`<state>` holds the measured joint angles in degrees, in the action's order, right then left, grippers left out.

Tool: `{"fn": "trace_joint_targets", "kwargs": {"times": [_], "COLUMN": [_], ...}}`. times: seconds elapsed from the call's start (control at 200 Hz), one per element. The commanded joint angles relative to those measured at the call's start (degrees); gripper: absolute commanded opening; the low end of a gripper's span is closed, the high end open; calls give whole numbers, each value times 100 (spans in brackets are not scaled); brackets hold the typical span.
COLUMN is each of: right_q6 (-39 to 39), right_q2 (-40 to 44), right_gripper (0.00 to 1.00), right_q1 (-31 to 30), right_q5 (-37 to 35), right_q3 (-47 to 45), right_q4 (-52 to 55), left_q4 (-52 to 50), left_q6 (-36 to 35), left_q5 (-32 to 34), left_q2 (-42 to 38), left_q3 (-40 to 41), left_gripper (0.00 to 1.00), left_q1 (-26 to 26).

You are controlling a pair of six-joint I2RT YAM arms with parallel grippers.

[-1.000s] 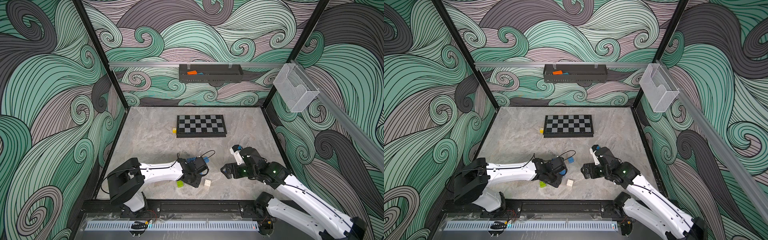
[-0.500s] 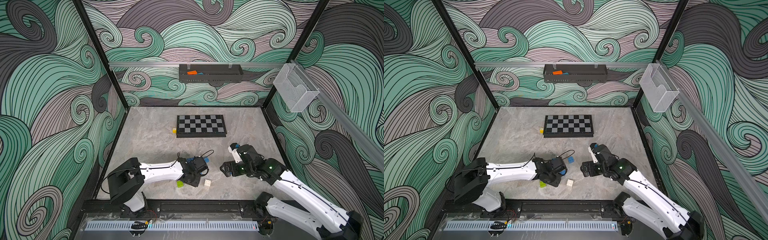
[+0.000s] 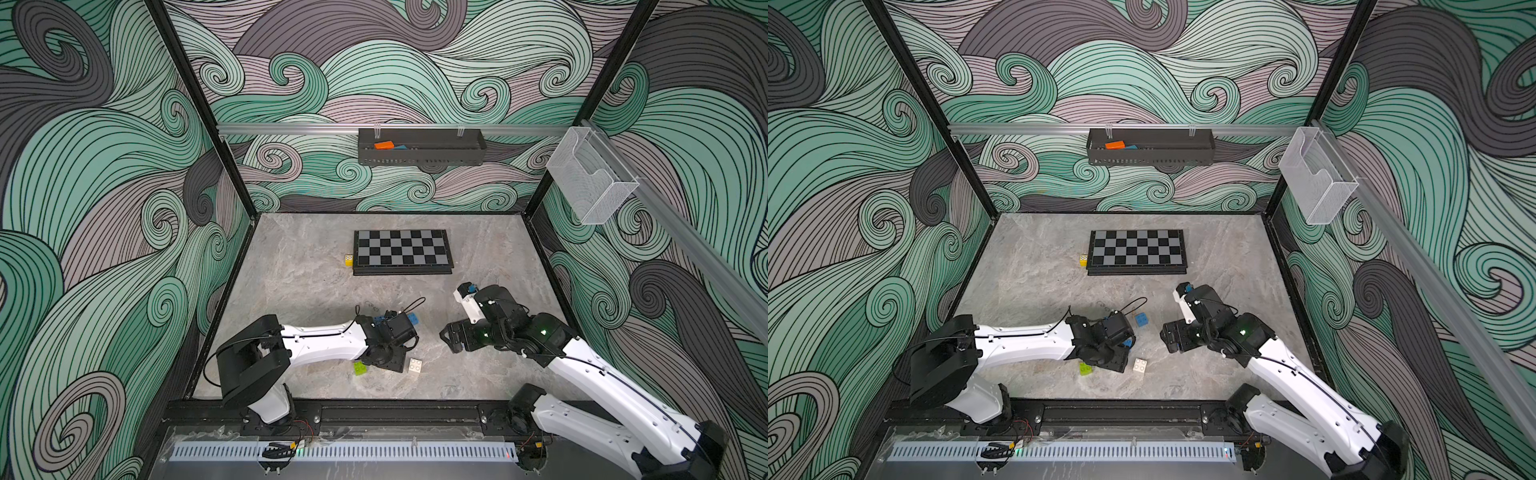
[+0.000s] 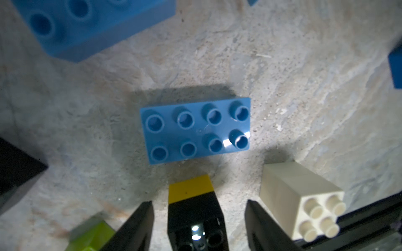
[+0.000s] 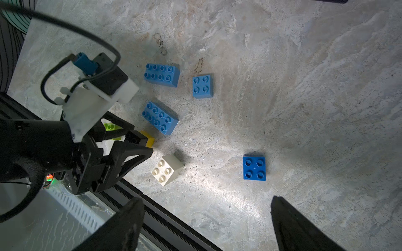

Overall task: Assemble a giraffe with lego
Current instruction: Adjust the lego brick at the center of the board, then pick up the lego brick from the center of the board.

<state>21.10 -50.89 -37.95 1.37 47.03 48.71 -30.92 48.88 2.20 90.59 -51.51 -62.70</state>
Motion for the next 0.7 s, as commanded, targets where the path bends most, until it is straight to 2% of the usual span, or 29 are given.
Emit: {"fn": "trace_joint_targets", "kwargs": {"times": [0.0, 0.105, 0.21, 0.34, 0.425, 0.51, 0.695], "right_q6": [-389, -654, -883, -1583, -2326, -3027, -3836], "right_q2": [-3, 17, -56, -562, -1210, -1858, -2916], "right_gripper": [95, 97, 97, 97, 97, 96, 96], "right_q1": [25, 46, 52, 26, -154, -449, -964], "right_q5": [-122, -213, -72, 462, 597, 484, 281], "right_q3": [219, 379, 544, 797, 1001, 1270, 1332], "right_q4": [152, 258, 232, 128, 136, 155, -322], "left_q4": [-93, -508, -1205, -2066, -2374, -2272, -2043], "left_q6": [113, 139, 101, -150, -251, -235, 82], "left_q5": [177, 416, 827, 1619, 1330, 953, 448], "left_q2": [-281, -865, -1883, -3012, -3583, -4225, -4883], "left_q3": [-18, -49, -159, -28, 347, 768, 1367], "left_gripper": [79, 78, 78, 81, 82, 82, 82], "left_q1": [23, 24, 32, 123, 624, 996, 1321]}}
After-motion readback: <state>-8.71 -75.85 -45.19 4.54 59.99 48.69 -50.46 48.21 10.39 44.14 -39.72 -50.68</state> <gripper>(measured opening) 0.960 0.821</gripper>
